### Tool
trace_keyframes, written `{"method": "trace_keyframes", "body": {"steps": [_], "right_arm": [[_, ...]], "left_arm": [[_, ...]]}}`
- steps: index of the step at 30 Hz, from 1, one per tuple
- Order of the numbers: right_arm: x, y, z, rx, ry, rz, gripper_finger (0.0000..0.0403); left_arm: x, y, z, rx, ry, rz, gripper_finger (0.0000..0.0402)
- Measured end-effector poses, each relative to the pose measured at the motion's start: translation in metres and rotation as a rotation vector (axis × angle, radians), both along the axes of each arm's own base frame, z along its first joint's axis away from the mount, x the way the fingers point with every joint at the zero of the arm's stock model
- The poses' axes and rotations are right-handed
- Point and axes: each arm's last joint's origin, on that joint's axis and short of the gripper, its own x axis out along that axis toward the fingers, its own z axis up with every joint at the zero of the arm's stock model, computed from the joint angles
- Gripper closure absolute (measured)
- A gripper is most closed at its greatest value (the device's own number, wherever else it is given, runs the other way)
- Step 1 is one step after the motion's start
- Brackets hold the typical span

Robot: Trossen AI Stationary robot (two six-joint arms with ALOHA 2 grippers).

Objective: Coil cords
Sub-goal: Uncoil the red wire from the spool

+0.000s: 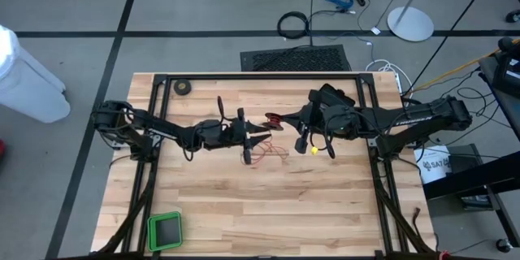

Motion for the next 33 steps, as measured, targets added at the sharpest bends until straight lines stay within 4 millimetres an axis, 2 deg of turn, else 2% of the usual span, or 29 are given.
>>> {"method": "trace_keyframes", "body": {"steps": [17, 33], "right_arm": [[0.0, 0.0, 0.0, 0.0, 0.0, 0.0, 0.0403], [0.0001, -0.0001, -0.0001, 0.005, -0.002, -0.002, 0.0403]], "left_arm": [[0.0003, 0.0059, -0.0002, -0.068, -0.005, -0.067, 0.0315], [0.0003, 0.0061, -0.0001, -0.072, -0.006, -0.06, 0.0315]]}}
